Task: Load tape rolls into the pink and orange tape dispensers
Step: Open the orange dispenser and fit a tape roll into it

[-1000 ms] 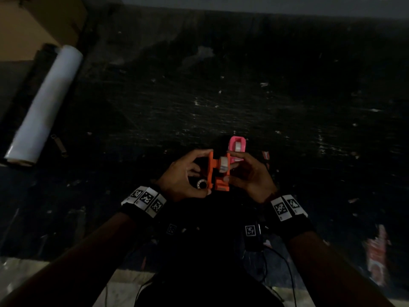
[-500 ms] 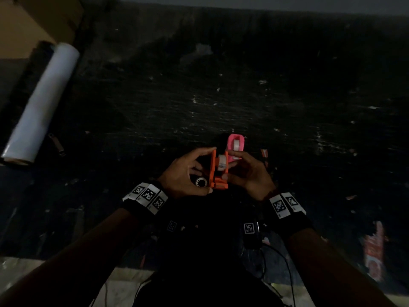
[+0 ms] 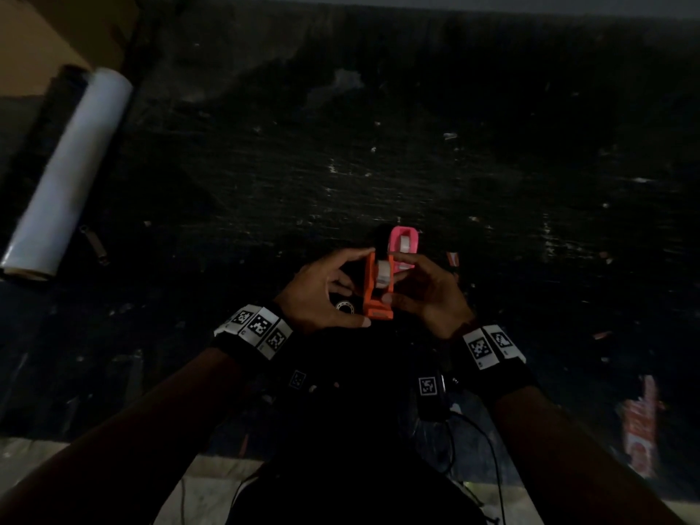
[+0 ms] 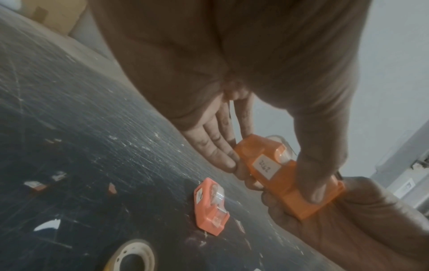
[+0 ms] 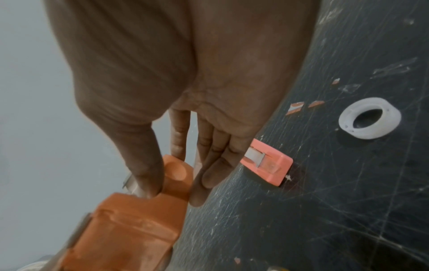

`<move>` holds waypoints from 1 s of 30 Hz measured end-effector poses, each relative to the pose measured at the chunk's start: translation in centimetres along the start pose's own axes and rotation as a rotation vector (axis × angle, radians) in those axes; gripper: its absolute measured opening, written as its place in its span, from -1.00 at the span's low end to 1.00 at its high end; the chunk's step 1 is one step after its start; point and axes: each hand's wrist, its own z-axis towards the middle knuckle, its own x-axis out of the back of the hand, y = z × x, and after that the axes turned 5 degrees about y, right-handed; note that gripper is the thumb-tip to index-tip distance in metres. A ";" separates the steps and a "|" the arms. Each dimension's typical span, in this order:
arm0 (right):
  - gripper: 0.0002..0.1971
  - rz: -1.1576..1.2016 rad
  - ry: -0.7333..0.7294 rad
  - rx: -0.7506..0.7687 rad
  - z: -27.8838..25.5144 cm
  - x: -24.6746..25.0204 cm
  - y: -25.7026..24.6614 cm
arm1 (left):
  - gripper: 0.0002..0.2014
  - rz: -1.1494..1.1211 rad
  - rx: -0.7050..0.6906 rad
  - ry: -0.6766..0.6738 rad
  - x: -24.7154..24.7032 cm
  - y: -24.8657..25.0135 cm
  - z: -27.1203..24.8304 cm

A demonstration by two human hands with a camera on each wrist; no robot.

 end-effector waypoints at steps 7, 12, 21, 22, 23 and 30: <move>-0.35 -0.084 0.028 0.006 0.2 -0.3 -0.3 | 0.08 0.021 0.003 -0.003 0.2 -0.8 0.6; -0.33 -0.384 -0.022 0.028 2.3 -0.2 -0.7 | 0.06 0.148 -0.042 0.041 0.7 -2.1 1.8; -0.39 -0.991 -0.072 0.066 9.2 -0.6 -2.0 | 0.07 0.431 -0.014 0.055 2.6 -4.5 8.0; -0.39 -1.089 -0.054 0.085 10.0 -0.7 -1.7 | 0.07 0.449 0.010 0.050 2.7 -4.8 8.6; -0.39 -1.143 -0.042 0.098 10.6 -0.9 -1.4 | 0.07 0.468 0.033 0.044 2.8 -5.0 9.2; -0.42 -1.191 -0.046 0.121 12.9 -1.2 1.0 | 0.17 0.538 0.079 -0.040 2.7 -6.2 11.9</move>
